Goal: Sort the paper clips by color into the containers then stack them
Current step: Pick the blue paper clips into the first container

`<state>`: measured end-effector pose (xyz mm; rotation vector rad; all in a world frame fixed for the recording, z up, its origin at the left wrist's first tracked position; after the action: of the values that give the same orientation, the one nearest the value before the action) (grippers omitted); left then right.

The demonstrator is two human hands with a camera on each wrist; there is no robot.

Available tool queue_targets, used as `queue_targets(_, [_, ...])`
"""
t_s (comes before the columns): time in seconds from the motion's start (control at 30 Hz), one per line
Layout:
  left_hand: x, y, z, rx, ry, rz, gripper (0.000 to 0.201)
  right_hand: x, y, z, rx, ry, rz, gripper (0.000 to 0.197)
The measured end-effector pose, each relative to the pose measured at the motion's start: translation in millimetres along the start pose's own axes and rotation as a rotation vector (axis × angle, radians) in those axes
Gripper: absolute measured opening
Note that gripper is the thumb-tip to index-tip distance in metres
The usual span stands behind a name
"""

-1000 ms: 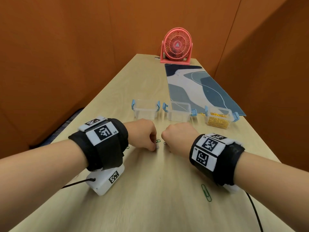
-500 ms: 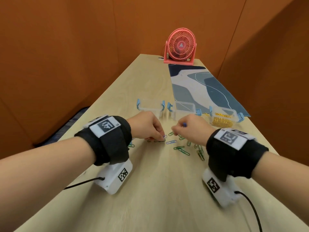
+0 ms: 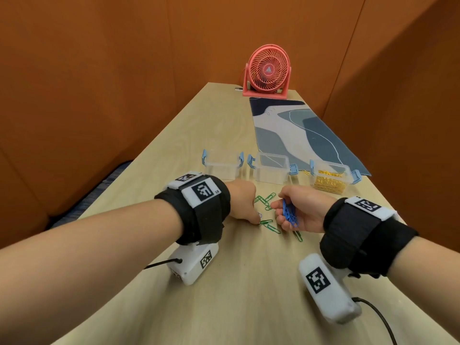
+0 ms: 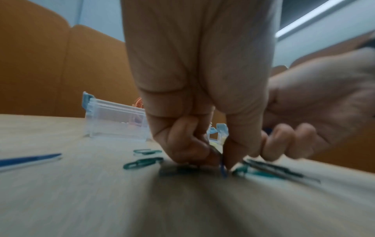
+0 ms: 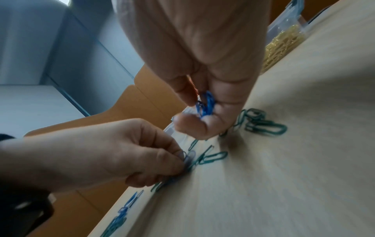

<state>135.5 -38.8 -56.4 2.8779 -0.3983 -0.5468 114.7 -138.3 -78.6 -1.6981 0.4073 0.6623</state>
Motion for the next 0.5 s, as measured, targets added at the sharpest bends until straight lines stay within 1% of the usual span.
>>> queue_targets(0.07, [-4, -1, -8, -0.035, -0.033, 0.004, 0.034, -2, 1, 1, 0.027, -0.007, 0.004, 0.03])
queue_targets(0.13, [-10, 2, -28, -0.129, -0.013, 0.025, 0.028, -3, 3, 6, 0.071, -0.041, 0.01, 0.033])
queue_targets(0.2, [-17, 10, -49, -0.195, 0.017, 0.064, 0.022, -6, 2, 20, 0.139, -0.119, 0.001, 0.036])
queue_targets(0.27, [-22, 18, -66, -0.184, 0.048, 0.114, 0.02, -9, -4, 36, 0.208, -0.193, -0.026, 0.036])
queue_targets(0.33, [-29, 17, -76, -0.154, 0.084, 0.137, 0.02, -11, -12, 49, 0.248, -0.222, -0.066, 0.032])
queue_targets(0.4, [-34, 0, -81, -0.141, 0.128, 0.113, 0.019, -11, -18, 55, 0.209, -0.217, -0.109, 0.03])
queue_targets(0.5, [-43, -50, -77, -0.11, 0.181, -0.008, 0.014, -9, -21, 58, 0.038, -0.184, -0.154, 0.032])
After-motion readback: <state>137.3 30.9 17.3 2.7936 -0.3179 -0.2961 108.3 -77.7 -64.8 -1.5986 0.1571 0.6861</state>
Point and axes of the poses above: each hand's wrist, its own x-axis towards the middle knuckle, its own z-axis out of the palm, y = z × x, the point moved 10 cm from there along x, towards the middle knuckle, and after that the axes turned 1 degree about x, right-handed, at the moved point
